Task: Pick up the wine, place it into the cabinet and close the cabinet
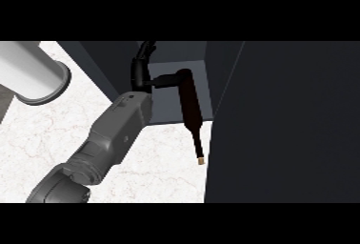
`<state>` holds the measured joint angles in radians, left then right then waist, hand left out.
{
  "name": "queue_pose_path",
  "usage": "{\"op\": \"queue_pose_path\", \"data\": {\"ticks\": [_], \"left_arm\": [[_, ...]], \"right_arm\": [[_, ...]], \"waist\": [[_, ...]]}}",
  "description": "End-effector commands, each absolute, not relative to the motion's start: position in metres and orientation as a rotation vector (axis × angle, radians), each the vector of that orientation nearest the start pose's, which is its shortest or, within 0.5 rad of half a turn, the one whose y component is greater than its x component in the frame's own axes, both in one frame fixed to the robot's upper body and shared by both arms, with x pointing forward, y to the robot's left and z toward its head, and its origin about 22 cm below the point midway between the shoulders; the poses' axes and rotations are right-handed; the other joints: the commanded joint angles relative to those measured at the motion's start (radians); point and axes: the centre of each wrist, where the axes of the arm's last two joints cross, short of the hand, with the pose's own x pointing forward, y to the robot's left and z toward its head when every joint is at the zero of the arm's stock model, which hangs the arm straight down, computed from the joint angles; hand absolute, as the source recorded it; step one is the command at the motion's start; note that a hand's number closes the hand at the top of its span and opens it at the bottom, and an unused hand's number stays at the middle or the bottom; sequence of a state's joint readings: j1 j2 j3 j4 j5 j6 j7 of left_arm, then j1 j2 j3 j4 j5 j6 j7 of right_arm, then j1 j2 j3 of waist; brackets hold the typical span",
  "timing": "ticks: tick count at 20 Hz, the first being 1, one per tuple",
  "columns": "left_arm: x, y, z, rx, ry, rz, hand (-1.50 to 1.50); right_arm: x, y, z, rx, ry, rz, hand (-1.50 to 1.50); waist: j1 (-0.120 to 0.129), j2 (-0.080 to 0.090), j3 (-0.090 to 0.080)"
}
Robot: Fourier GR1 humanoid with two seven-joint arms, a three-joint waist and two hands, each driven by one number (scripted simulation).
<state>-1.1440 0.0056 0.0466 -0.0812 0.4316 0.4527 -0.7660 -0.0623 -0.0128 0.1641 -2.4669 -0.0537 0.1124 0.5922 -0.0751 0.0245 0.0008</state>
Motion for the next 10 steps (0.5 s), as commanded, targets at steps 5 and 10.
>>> {"op": "queue_pose_path", "data": {"ticks": [5, 10], "left_arm": [[0.421, 0.129, 0.003, 0.295, -1.806, 0.107, -1.50], [0.420, 0.123, 0.003, 0.269, -1.829, 0.156, -1.50]], "right_arm": [[0.150, -0.202, 0.201, 0.255, -1.946, 0.265, -1.50], [0.143, -0.197, 0.195, 0.278, -1.933, 0.294, -1.50]], "waist": [[0.000, 0.007, -0.002], [-0.004, 0.005, -0.002]]}}
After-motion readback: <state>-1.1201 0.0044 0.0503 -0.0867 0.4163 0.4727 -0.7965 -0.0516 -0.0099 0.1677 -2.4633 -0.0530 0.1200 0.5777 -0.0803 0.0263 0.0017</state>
